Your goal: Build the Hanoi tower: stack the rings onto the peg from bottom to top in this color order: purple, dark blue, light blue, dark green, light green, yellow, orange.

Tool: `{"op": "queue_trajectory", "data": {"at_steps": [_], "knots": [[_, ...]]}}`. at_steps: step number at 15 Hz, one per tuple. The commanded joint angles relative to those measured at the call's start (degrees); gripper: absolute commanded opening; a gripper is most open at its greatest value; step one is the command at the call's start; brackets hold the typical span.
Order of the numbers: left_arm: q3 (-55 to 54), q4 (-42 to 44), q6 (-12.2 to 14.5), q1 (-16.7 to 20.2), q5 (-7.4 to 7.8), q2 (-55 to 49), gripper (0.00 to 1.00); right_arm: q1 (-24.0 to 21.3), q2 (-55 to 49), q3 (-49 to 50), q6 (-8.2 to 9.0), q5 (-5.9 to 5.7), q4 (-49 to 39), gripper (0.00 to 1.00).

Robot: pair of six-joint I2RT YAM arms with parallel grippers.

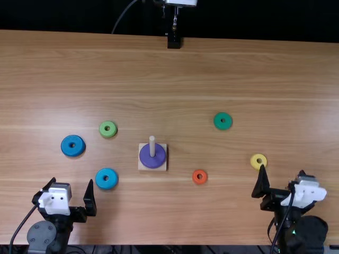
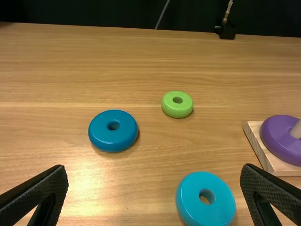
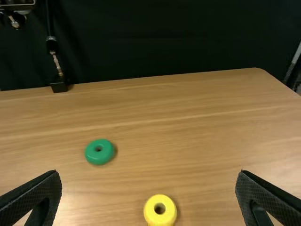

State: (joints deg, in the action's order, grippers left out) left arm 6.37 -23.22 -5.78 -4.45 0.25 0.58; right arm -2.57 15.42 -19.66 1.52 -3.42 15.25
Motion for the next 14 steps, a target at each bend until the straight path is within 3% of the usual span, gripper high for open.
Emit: {"op": "queue_trajectory", "data": {"at_steps": [1,8,14], "knots": [[-6.37,-4.41,0.82,0.40,-0.04,-0.58,1.00,-0.60,-3.20,3.14,0.17,0.47,-0.52,1.00],[-6.37,-4.30,0.82,0.40,-0.04,-0.58,1.00,-0.77,-15.24,14.21,-0.15,0.47,-2.21,1.00],[-6.37,-4.30,0.82,0.40,-0.04,-0.58,1.00,-0.68,-15.42,18.78,-0.57,1.31,-6.64,1.00]]}}
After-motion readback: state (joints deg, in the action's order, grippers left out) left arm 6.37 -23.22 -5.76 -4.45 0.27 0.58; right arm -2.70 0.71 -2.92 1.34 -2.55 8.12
